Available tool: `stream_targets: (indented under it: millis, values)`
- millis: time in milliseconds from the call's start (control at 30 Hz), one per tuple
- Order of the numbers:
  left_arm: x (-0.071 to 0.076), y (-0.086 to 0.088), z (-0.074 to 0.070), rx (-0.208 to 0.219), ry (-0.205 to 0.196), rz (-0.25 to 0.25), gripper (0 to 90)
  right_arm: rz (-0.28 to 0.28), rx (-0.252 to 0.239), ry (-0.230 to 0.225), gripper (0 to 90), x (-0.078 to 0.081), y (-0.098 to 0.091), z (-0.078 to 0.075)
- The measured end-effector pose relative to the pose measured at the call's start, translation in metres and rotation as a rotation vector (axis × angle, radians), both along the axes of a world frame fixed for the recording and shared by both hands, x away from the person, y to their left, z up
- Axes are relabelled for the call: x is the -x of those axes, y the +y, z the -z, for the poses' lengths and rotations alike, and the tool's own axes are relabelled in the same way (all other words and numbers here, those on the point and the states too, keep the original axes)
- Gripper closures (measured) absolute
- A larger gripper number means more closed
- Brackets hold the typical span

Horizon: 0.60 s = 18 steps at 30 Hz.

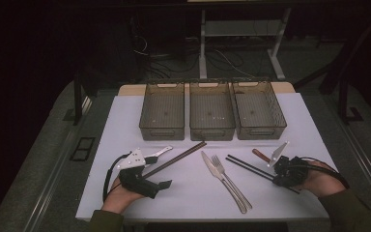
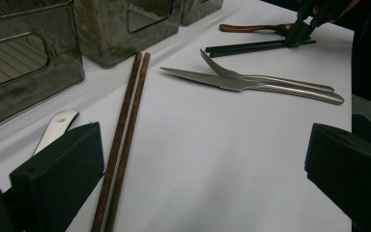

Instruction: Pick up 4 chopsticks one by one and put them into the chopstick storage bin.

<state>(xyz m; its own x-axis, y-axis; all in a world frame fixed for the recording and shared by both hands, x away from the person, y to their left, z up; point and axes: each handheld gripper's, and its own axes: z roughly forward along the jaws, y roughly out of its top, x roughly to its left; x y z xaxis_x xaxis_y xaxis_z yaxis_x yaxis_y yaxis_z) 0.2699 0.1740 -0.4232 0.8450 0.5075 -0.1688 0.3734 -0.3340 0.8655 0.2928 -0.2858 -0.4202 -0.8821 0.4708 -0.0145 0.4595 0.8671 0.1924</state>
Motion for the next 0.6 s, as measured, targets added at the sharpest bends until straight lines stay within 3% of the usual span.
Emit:
stream_targets:
  millis: [67, 600]
  values:
    - [0.0000, -0.0001, 0.0000, -0.002, 0.000, 0.003, 0.0, -0.008, 0.020, -0.003, 84.3, -0.0016, 0.0006, -0.0001]
    - [-0.0002, 0.0003, -0.0002, -0.005, -0.008, 0.005, 0.0, -0.017, 0.017, 0.003, 85.7, -0.0021, 0.0003, -0.0009]
